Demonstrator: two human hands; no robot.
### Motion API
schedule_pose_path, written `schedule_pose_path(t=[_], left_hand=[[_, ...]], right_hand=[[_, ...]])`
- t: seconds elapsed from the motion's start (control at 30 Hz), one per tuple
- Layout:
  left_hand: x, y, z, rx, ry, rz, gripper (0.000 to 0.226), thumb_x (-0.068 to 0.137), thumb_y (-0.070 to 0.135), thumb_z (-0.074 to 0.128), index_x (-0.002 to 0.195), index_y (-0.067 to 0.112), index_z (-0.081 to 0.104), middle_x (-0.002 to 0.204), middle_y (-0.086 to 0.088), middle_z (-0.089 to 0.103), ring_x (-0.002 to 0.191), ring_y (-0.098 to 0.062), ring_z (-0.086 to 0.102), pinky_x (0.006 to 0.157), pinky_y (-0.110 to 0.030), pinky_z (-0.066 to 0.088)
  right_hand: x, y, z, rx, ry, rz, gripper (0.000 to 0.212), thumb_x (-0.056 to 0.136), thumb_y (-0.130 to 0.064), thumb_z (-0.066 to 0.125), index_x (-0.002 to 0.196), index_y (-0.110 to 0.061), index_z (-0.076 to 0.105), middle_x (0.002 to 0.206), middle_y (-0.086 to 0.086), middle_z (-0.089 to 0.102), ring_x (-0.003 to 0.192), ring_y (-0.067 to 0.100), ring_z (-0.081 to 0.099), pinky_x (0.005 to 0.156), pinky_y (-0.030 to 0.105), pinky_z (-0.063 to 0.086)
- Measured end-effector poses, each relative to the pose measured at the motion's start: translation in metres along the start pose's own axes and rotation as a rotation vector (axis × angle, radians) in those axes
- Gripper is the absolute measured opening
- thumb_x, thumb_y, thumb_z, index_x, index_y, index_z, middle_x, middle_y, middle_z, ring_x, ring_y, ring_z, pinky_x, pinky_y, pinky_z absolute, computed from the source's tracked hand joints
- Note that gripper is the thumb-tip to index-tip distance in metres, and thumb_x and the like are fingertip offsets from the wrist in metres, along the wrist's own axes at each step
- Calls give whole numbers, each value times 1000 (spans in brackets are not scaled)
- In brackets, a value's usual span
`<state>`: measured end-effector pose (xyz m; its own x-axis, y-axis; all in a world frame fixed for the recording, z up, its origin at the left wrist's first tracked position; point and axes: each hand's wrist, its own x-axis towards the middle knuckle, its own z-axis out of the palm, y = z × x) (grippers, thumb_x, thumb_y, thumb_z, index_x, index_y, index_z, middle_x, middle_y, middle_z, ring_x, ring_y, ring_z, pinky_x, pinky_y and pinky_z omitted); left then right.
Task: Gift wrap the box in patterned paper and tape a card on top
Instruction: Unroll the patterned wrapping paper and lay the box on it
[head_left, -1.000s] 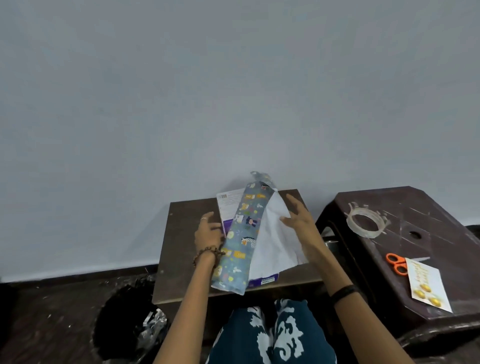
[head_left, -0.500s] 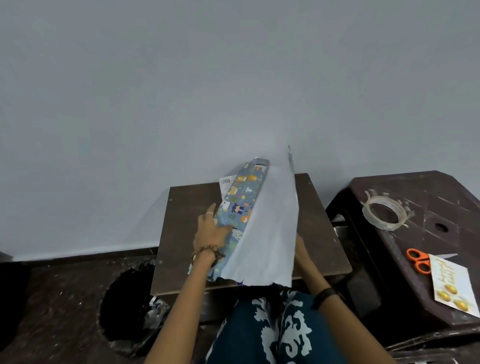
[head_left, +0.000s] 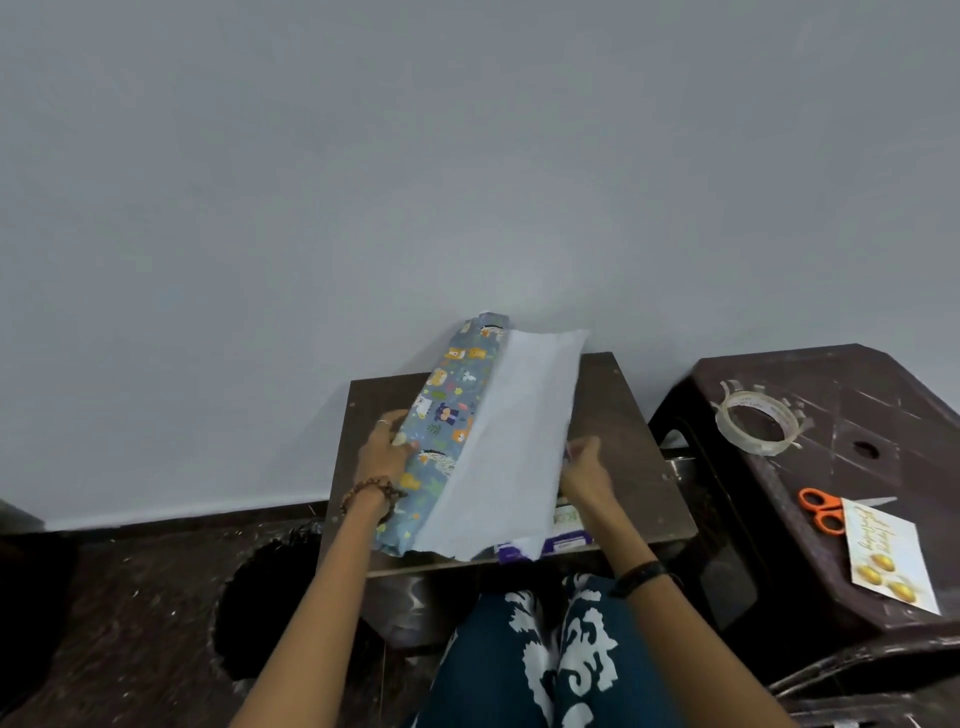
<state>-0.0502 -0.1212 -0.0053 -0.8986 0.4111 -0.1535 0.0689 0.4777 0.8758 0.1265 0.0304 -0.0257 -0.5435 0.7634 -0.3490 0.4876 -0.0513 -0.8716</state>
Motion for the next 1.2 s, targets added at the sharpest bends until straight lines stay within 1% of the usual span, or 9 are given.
schedule_pose_path(t=[0.2, 0.43, 0.57, 0.63, 0.73, 0.83, 0.97, 1.1, 1.2], left_hand=[[23, -19, -37, 196, 39, 12, 41, 85, -5, 43, 115, 18, 57, 115, -7, 59, 88, -21, 52, 75, -29, 40], [33, -6, -4, 178, -270, 35, 45, 80, -19, 34, 105, 2, 65, 121, -15, 59, 112, -31, 52, 87, -31, 42], [33, 2, 33, 462, -509, 153, 42, 84, -10, 43, 113, 13, 62, 126, -11, 57, 115, -27, 51, 93, -28, 41], [25, 4, 52, 787, -378, 340, 43, 85, 1, 48, 125, 17, 53, 134, -9, 47, 123, -29, 43, 99, -37, 39], [-6, 2, 72, 908, 30, 698, 40, 68, 3, 72, 107, 8, 62, 110, -12, 59, 92, -30, 57, 71, -37, 48], [-46, -14, 82, 703, -66, 696, 8, 84, 17, 62, 88, 10, 58, 86, -9, 65, 77, -28, 59, 65, -35, 45], [-67, -42, 80, 555, -106, 502, 19, 88, 24, 59, 77, 13, 48, 79, -10, 65, 75, -26, 60, 63, -26, 39], [-53, -42, 81, 649, -150, 438, 38, 85, 32, 64, 116, 13, 54, 127, -12, 56, 117, -25, 52, 98, -36, 40], [-47, -46, 80, 830, -281, 372, 75, 88, 39, 57, 147, 16, 17, 157, -8, -1, 144, -23, 6, 116, -46, 11]], right_hand=[[-26, -44, -56, 172, 211, -82, 64, 44, -53, 80, 84, -42, 31, 92, -3, 62, 97, 31, 61, 81, 50, 54], [-46, -73, -76, 467, 115, -120, 65, 66, -24, 83, 108, -21, 33, 100, 4, 64, 79, 23, 70, 66, 38, 59], [-43, -57, -68, 390, 37, -46, 63, 68, -25, 82, 109, -20, 35, 101, 5, 65, 78, 21, 70, 67, 35, 58], [-42, -48, -64, 365, 13, -4, 63, 69, -24, 82, 111, -19, 35, 100, 4, 65, 78, 21, 70, 66, 34, 58], [-42, -38, -59, 375, -12, 61, 65, 71, -21, 80, 115, -16, 34, 99, 4, 64, 77, 20, 69, 60, 29, 57], [-44, -33, -59, 393, -26, 95, 65, 72, -19, 79, 117, -15, 34, 95, 4, 64, 73, 18, 68, 49, 23, 54], [-51, -30, -58, 464, -90, 200, 67, 72, -18, 79, 120, -13, 34, 95, 8, 66, 68, 19, 69, 50, 27, 57], [-69, -26, -49, 594, -114, 290, 69, 72, -16, 79, 123, -11, 34, 97, 14, 68, 58, 19, 70, 47, 30, 56], [-88, -23, -42, 619, -112, 323, 68, 73, -18, 78, 124, -12, 33, 94, 13, 68, 56, 19, 70, 46, 30, 56]])
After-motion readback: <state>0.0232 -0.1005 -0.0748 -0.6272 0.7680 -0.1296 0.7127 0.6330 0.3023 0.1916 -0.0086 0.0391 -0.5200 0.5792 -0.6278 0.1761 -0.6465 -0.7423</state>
